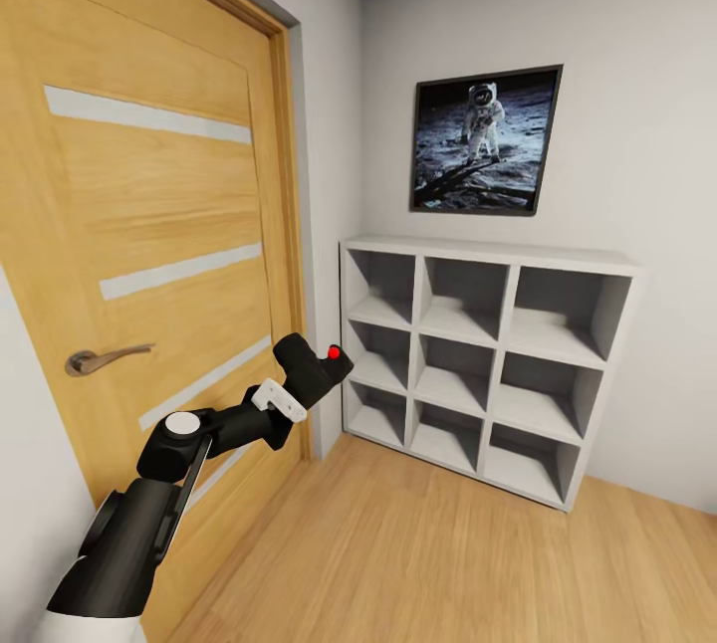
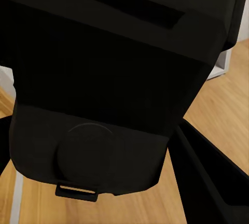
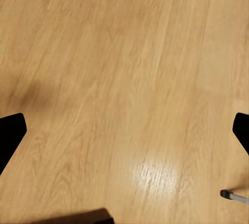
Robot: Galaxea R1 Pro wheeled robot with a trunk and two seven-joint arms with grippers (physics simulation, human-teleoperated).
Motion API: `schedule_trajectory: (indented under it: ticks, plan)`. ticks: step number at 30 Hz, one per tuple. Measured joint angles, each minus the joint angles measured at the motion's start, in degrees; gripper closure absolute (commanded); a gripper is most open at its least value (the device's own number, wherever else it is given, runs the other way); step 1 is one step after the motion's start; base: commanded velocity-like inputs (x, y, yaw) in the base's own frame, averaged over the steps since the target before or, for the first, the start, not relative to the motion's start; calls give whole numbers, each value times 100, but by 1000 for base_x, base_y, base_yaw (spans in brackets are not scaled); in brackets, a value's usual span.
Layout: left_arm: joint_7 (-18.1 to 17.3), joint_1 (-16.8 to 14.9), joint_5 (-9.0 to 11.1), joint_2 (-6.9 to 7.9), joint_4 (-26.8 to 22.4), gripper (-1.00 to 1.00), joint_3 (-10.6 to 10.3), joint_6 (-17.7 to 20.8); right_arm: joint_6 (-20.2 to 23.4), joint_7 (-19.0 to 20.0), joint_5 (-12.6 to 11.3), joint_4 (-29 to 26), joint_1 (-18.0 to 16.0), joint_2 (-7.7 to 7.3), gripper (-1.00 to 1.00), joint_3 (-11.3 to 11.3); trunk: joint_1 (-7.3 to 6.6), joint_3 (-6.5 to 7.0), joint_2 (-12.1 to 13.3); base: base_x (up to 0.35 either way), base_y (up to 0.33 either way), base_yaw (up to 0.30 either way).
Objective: Attach the digital camera to the camera tripod in the bedroom.
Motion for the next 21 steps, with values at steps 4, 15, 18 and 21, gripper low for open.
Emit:
schedule_trajectory:
  ticks: [4, 15, 18, 21]
  plan:
    - [0, 0, -1, -1, 0, 100, 0, 1, -1, -1, 0, 0, 0, 0, -100, 0, -88, 72, 161, 0, 0, 0]
    - [0, 1, -1, -7, 0, 100, -2, -1, -1, -1, 0, 0, 1, 0, -100, 0, -330, 270, 602, 0, 0, 0]
    - [0, 2, -1, -11, 0, 100, -5, 1, -1, -1, 0, 0, 1, 0, -100, 0, -396, 324, 723, 0, 0, 0]
    - [0, 1, -1, -11, 0, 100, -5, 0, -1, -1, 0, 0, 1, 0, -100, 0, -462, 378, 843, 0, 0, 0]
